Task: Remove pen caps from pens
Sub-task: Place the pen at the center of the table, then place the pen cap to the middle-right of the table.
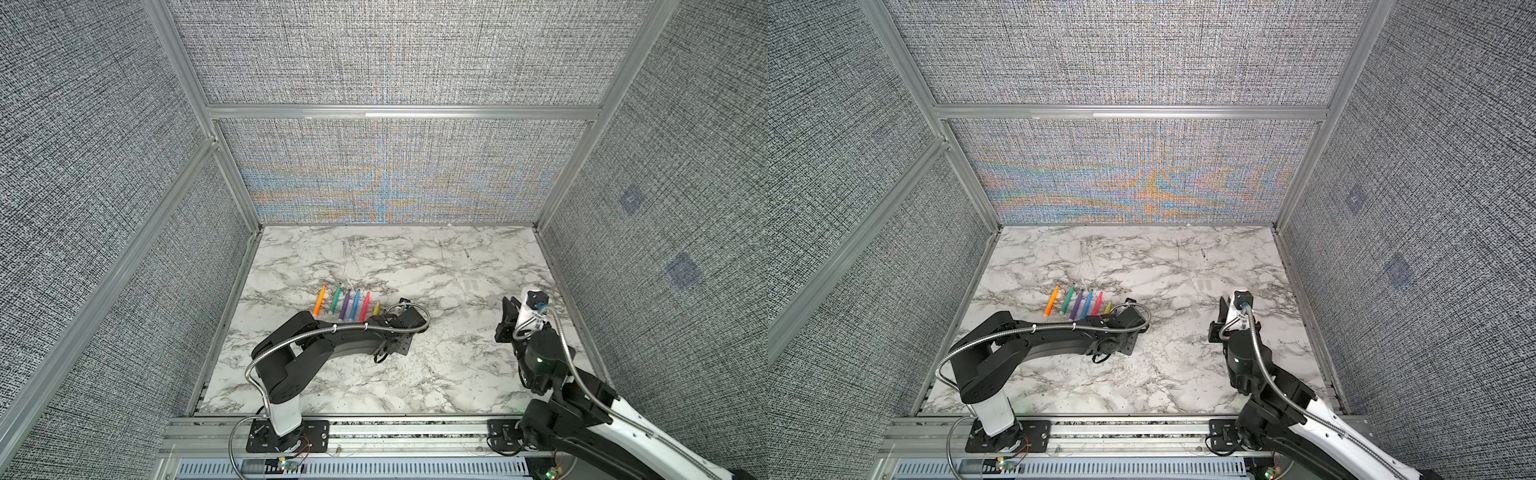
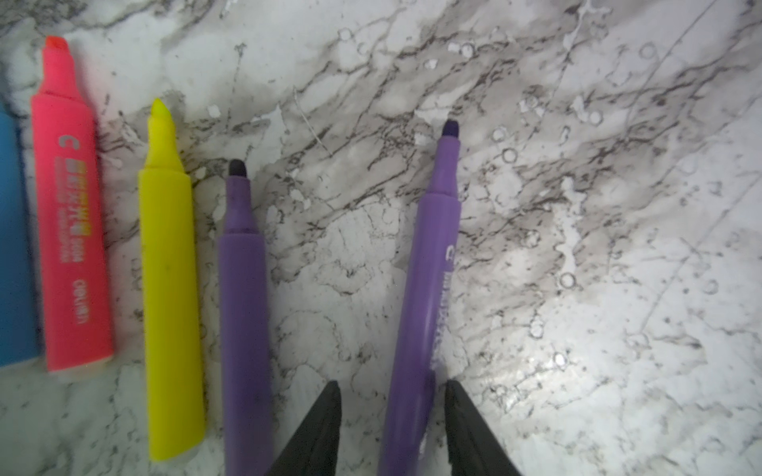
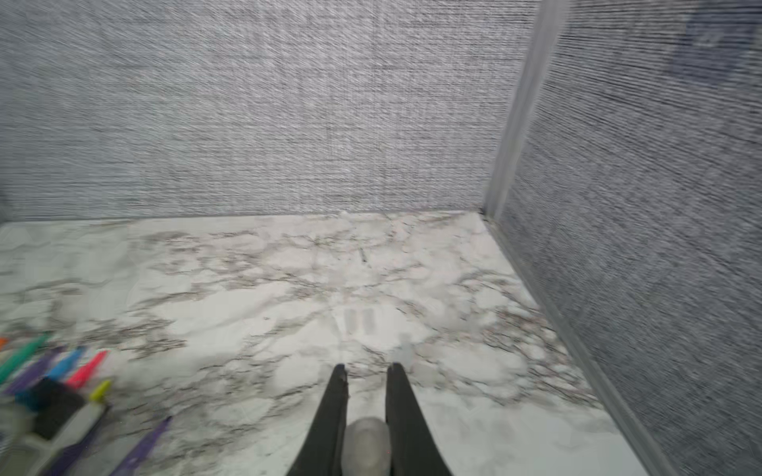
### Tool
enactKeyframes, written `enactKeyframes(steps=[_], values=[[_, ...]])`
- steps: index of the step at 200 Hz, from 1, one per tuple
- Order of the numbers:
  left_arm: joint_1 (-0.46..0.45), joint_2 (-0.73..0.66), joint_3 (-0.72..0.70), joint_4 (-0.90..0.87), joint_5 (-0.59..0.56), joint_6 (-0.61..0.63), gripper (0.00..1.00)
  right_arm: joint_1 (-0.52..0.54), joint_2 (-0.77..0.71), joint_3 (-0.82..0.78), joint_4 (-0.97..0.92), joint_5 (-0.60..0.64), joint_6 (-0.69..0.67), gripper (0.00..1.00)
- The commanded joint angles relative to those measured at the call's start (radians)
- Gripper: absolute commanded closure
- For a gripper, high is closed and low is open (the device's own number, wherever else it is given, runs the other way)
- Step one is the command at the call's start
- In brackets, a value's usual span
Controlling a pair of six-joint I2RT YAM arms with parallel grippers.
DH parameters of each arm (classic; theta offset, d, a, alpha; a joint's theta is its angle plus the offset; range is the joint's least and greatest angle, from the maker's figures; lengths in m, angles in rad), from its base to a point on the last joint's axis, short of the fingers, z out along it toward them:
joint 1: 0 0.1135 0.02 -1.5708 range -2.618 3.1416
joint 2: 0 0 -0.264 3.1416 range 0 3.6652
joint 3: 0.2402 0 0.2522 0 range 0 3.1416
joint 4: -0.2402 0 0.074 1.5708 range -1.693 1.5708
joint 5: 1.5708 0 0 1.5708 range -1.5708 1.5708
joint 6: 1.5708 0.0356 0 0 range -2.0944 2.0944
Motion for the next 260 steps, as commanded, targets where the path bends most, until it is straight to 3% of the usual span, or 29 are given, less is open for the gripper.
enactKeyframes(steps=[1, 23, 53, 89, 112, 199, 246, 260], values=[[-0.005, -0.06, -0.025, -0.044, 0.033, 0.016, 0.54, -0.114, 0.116, 0.04, -0.097, -0.097, 0.017, 1.0], [-0.004, -0.157, -0.051, -0.014, 0.018, 0.026, 0.51, -0.245, 0.335, 0.097, -0.141, -0.256, 0.014, 1.0], [-0.006, -0.307, -0.095, 0.03, 0.024, 0.042, 0.49, -0.332, 0.625, 0.174, -0.152, -0.377, -0.023, 1.0], [-0.004, -0.476, -0.155, 0.041, 0.01, 0.065, 0.47, -0.463, 0.793, 0.211, -0.146, -0.501, -0.071, 0.97], [-0.004, -0.56, -0.198, 0.042, 0.001, 0.069, 0.46, -0.482, 0.86, 0.23, -0.129, -0.548, -0.085, 0.91], [0.001, -0.9, -0.393, 0.121, -0.032, 0.049, 0.44, -0.481, 1.155, 0.385, -0.12, -0.595, -0.096, 0.86], [0.018, -0.972, -0.427, 0.119, -0.061, 0.048, 0.41, -0.479, 1.16, 0.391, -0.115, -0.615, -0.1, 0.61], [0.025, -0.993, -0.426, 0.105, -0.08, 0.05, 0.39, -0.479, 1.129, 0.379, -0.105, -0.627, -0.103, 0.46]])
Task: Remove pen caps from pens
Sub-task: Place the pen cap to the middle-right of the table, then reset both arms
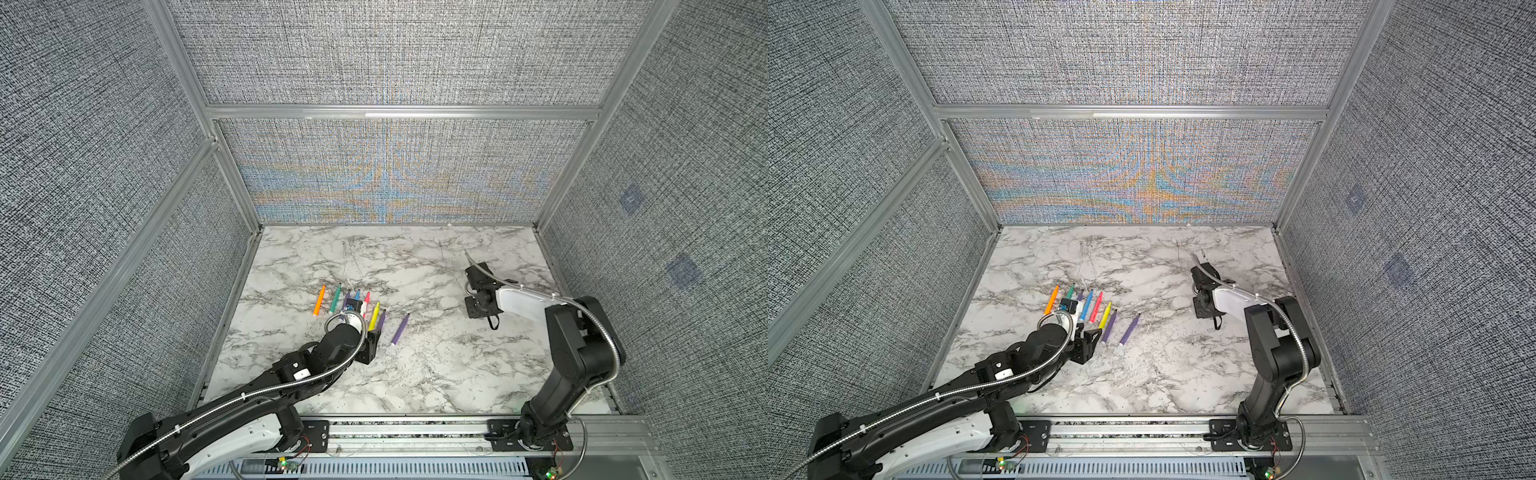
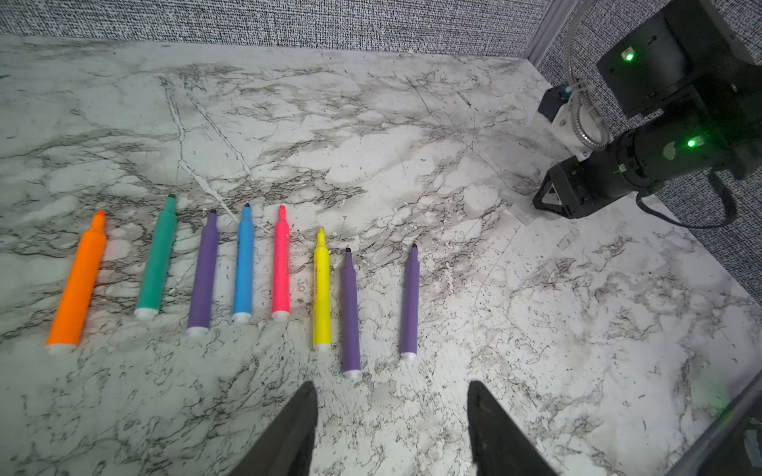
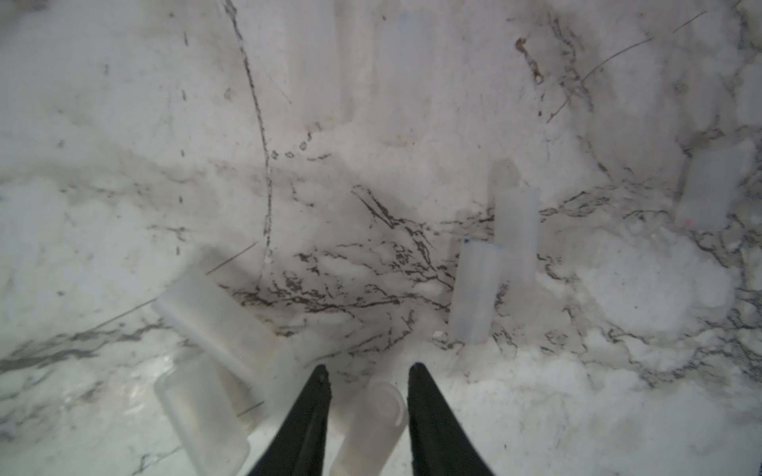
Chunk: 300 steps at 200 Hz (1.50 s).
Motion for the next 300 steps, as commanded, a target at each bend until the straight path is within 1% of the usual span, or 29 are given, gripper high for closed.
enactKeyframes(steps=[1, 19, 31, 39, 45, 59, 67, 71, 81, 88, 95, 105, 113, 119, 142, 163, 175, 182, 190, 196, 204, 212, 225, 234, 241, 251, 260, 281, 300], values=[[0.01, -0.03, 0.001, 0.014, -0.04, 0.002, 0.39, 0.0, -0.044, -0.011, 0.018, -0.023, -0.008, 0.45], [0.028, -0.067, 0.008, 0.004, -0.065, 0.026, 0.37, 0.0, -0.106, -0.032, 0.026, -0.023, -0.008, 0.39], [0.049, -0.095, 0.024, 0.004, -0.113, 0.072, 0.34, 0.004, -0.17, -0.051, 0.025, -0.021, -0.008, 0.35], [0.067, -0.112, 0.035, 0.011, -0.19, 0.114, 0.31, 0.011, -0.226, -0.067, 0.021, -0.02, -0.009, 0.32], [0.085, -0.124, 0.046, 0.015, -0.281, 0.145, 0.29, 0.015, -0.275, -0.073, 0.019, -0.022, -0.011, 0.3], [0.155, -0.149, 0.064, 0.072, -0.447, 0.257, 0.22, 0.022, -0.39, -0.115, 0.016, -0.026, -0.02, 0.24], [0.209, -0.17, 0.045, 0.181, -0.482, 0.366, 0.18, 0.02, -0.474, -0.133, 0.026, -0.024, -0.027, 0.16], [0.236, -0.182, 0.026, 0.255, -0.484, 0.428, 0.16, 0.019, -0.515, -0.142, 0.032, -0.024, -0.033, 0.04], [0.301, -0.209, -0.047, 0.46, -0.456, 0.586, 0.09, 0.011, -0.614, -0.158, 0.052, -0.019, -0.051, 0.01], [0.348, -0.229, -0.122, 0.613, -0.414, 0.645, 0.05, 0.005, -0.681, -0.164, 0.064, -0.013, -0.065, 0.01], [0.404, -0.245, -0.204, 0.743, -0.346, 0.652, 0.03, -0.001, -0.743, -0.166, 0.076, -0.004, -0.078, 0.01], [0.491, -0.253, -0.316, 0.905, -0.196, 0.641, 0.03, -0.005, -0.818, -0.174, 0.096, 0.006, -0.093, 0.01], [0.56, -0.228, -0.398, 1.044, -0.106, 0.631, 0.03, -0.006, -0.873, -0.187, 0.118, 0.019, -0.1, 0.01], [0.602, -0.193, -0.444, 1.131, -0.072, 0.634, 0.03, -0.007, -0.91, -0.202, 0.143, 0.038, -0.102, 0.01], [0.652, -0.022, -0.48, 1.217, -0.103, 0.656, 0.03, -0.007, -1.02, -0.309, 0.263, 0.177, -0.094, 0.01], [0.705, 0.184, -0.489, 1.357, 0.026, 0.645, 0.03, -0.01, -1.097, -0.442, 0.424, 0.288, -0.133, 0.01], [0.705, 0.322, -0.476, 1.521, 0.037, 0.703, 0.03, -0.012, -1.113, -0.535, 0.549, 0.283, -0.189, 0.01], [0.718, 0.38, -0.485, 1.577, 0.089, 0.67, 0.03, -0.013, -1.113, -0.588, 0.62, 0.264, -0.214, 0.01], [0.771, 0.455, -0.496, 1.682, 0.167, 0.638, 0.03, -0.017, -1.107, -0.632, 0.68, 0.222, -0.238, 0.01], [0.817, 0.496, -0.505, 1.735, 0.18, 0.585, 0.03, -0.02, -1.094, -0.658, 0.718, 0.181, -0.258, 0.01], [0.899, 0.514, -0.492, 1.717, 0.254, 0.511, 0.03, -0.027, -1.071, -0.687, 0.78, 0.129, -0.278, 0.01], [0.939, 0.502, -0.471, 1.633, 0.28, 0.468, 0.03, -0.041, -1.037, -0.707, 0.843, 0.087, -0.286, 0.02], [0.966, 0.44, -0.396, 1.388, 0.313, 0.436, 0.03, -0.076, -0.944, -0.715, 0.912, 0.028, -0.281, 0.02], [0.966, 0.442, -0.344, 1.299, 0.348, 0.454, 0.03, -0.098, -0.884, -0.704, 0.93, 0.022, -0.267, 0.02], [0.963, 0.466, -0.319, 1.298, 0.368, 0.476, 0.03, -0.113, -0.842, -0.701, 0.947, 0.034, -0.257, 0.02], [0.958, 0.483, -0.341, 1.369, 0.367, 0.482, 0.03, -0.134, -0.779, -0.71, 1.011, 0.072, -0.239, 0.02], [0.959, 0.489, -0.338, 1.369, 0.364, 0.483, 0.03, -0.163, -0.729, -0.719, 1.07, 0.076, -0.212, 0.02], [0.959, 0.48, -0.333, 1.347, 0.365, 0.482, 0.03, -0.253, -0.663, -0.703, 1.068, -0.056, -0.127, 0.02], [0.959, 0.479, -0.338, 1.358, 0.366, 0.484, 0.03, -0.299, -0.609, -0.721, 1.134, -0.139, -0.113, 0.02]])
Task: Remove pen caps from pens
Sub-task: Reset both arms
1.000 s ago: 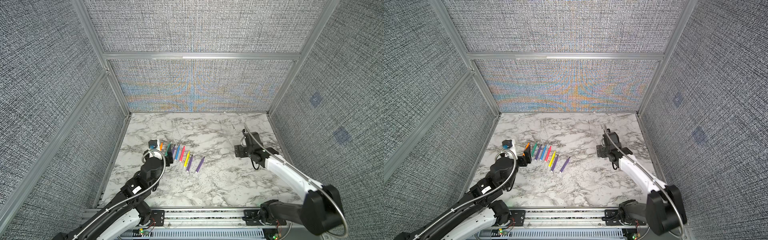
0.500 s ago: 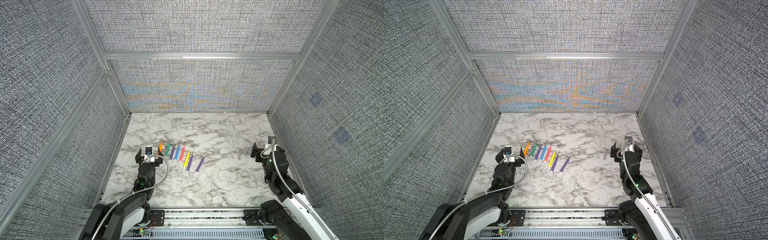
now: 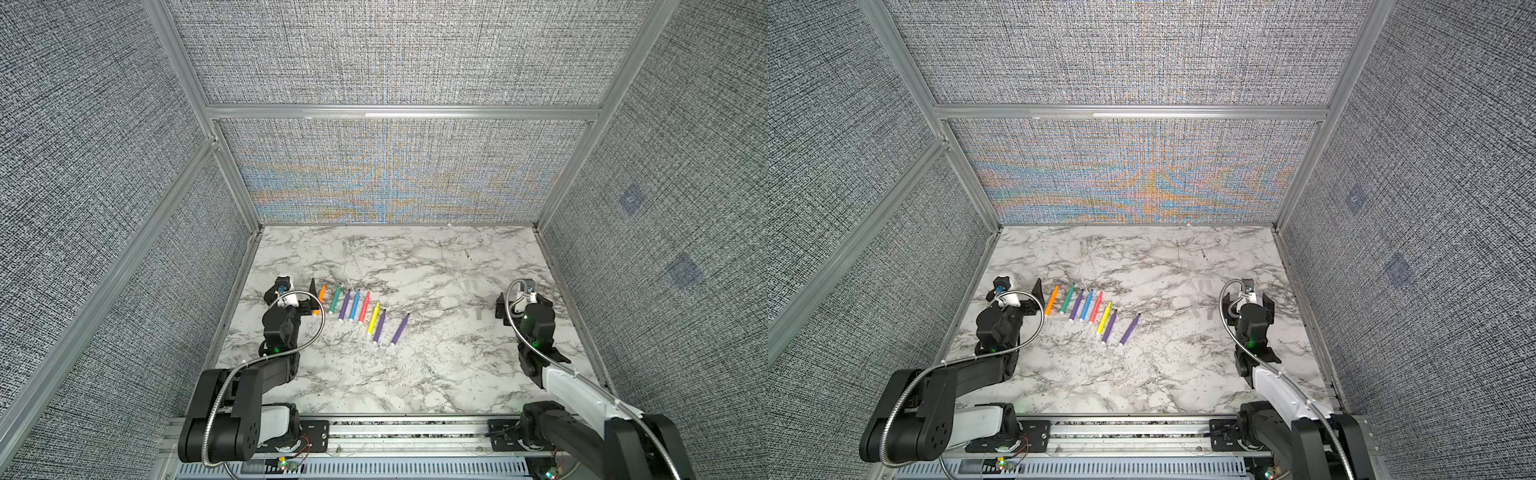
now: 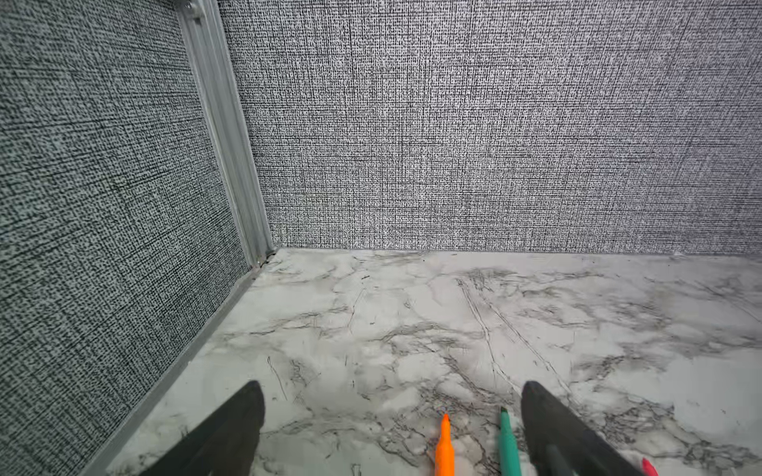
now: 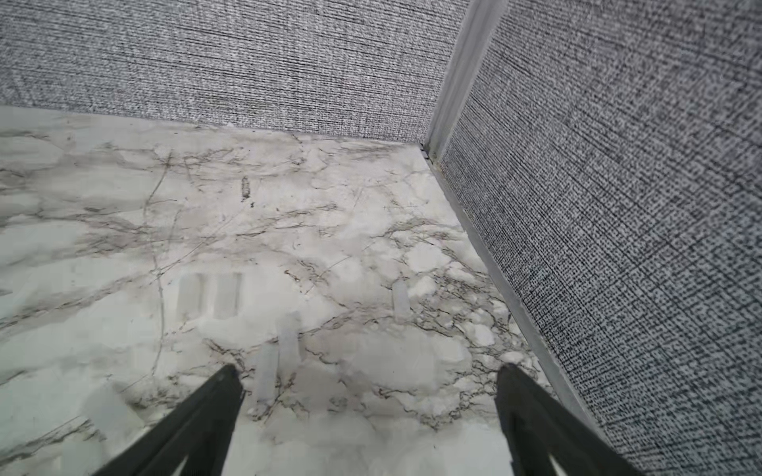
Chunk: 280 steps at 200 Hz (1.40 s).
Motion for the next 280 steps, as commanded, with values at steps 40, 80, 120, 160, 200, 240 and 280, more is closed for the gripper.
enactKeyframes(steps=[40, 80, 120, 160, 200, 240, 280], values=[[0.002, -0.003, -0.001, 0.016, 0.028, -0.007, 0.03, -0.043, 0.234, -0.017, 0.352, -0.255, 0.025, 0.06], [0.001, -0.003, -0.001, 0.018, 0.029, -0.007, 0.03, -0.009, 0.463, 0.019, 0.535, -0.249, -0.04, 0.06], [0.001, -0.003, 0.0, 0.016, 0.029, -0.006, 0.03, -0.047, 0.442, 0.065, 0.4, -0.291, -0.005, 0.03], [0.001, -0.003, 0.0, 0.016, 0.03, -0.006, 0.03, -0.04, 0.428, 0.072, 0.371, -0.318, -0.028, 0.01], [0.0, -0.003, -0.001, 0.017, 0.034, -0.004, 0.03, -0.04, 0.438, 0.052, 0.414, -0.309, -0.021, 0.01], [0.002, -0.003, 0.002, 0.012, 0.039, 0.0, 0.03, -0.061, 0.439, 0.036, 0.443, -0.349, -0.008, 0.01], [0.001, -0.004, 0.002, 0.011, 0.039, 0.0, 0.03, -0.061, 0.441, 0.057, 0.406, -0.364, -0.018, 0.01]])
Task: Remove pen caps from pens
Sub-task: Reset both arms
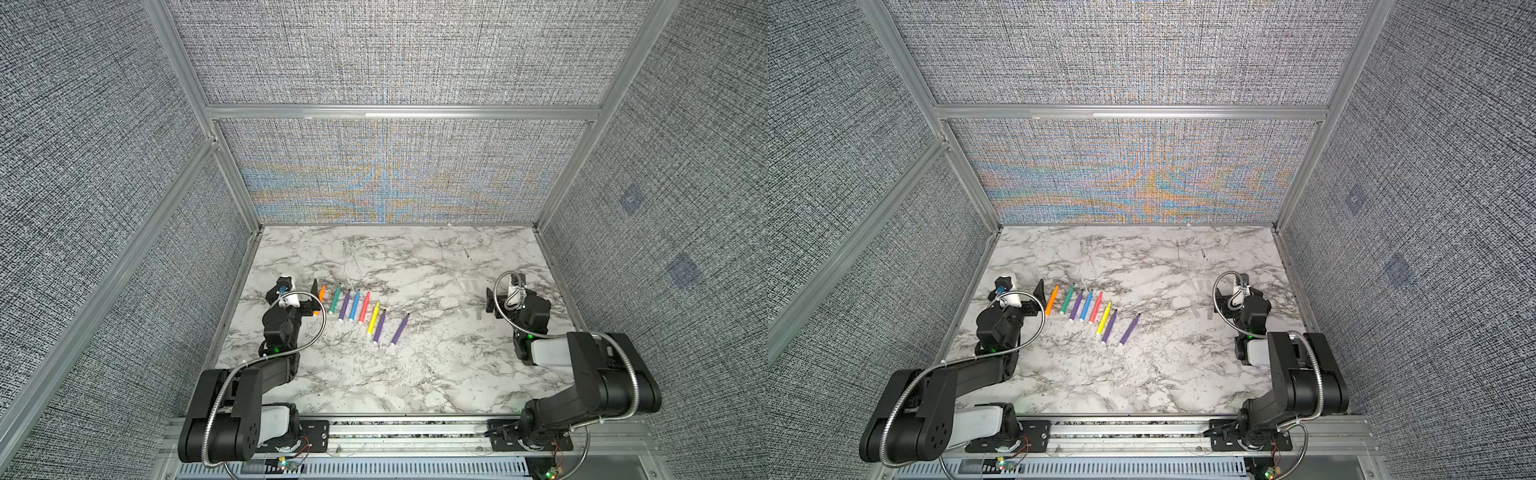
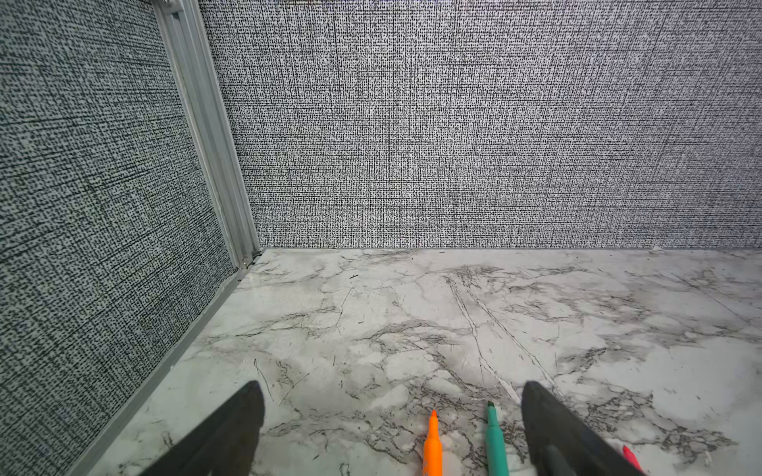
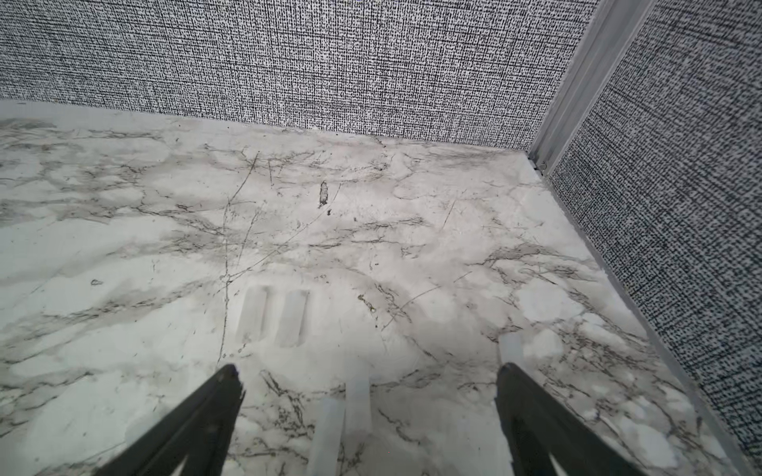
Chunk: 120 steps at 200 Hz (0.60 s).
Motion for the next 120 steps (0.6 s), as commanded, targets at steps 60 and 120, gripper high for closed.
enactKeyframes(steps=[60, 120], values=[[0.001, -0.003, 0.006, 0.011, 0.005, -0.001, 0.03, 0.0, 0.008, 0.022, -0.013, -0.023, 0.003, 0.01], [0.001, -0.005, -0.01, 0.036, -0.004, -0.005, 0.03, -0.011, -0.036, -0.127, 0.207, 0.128, 0.083, 0.01]])
